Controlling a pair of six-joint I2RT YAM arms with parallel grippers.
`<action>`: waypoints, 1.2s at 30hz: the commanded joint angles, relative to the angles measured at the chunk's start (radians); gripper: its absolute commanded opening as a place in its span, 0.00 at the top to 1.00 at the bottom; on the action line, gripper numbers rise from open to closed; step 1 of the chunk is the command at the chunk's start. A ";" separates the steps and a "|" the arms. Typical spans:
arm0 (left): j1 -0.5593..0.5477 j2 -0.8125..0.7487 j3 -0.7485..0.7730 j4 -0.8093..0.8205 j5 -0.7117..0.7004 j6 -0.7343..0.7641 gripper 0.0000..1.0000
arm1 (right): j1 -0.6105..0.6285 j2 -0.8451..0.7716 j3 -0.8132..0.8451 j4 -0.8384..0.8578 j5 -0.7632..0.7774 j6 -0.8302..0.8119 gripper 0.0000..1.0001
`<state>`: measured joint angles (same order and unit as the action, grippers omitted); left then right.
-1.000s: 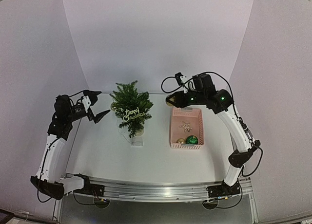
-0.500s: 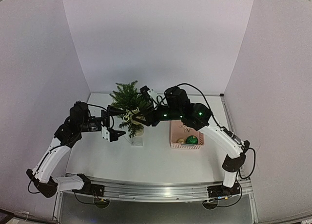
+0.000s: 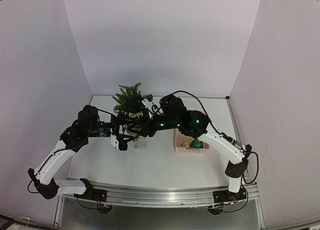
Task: Decorate the small christmas tree
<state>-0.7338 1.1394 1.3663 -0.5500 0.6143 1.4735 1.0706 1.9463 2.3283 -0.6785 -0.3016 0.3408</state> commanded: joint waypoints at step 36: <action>-0.026 -0.006 0.082 0.009 -0.205 -0.540 1.00 | 0.003 -0.148 -0.107 0.109 0.076 -0.058 0.13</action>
<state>-0.7540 1.1280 1.3758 -0.5583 0.4825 1.1756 1.0760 1.9235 2.2414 -0.6105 -0.2704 0.3105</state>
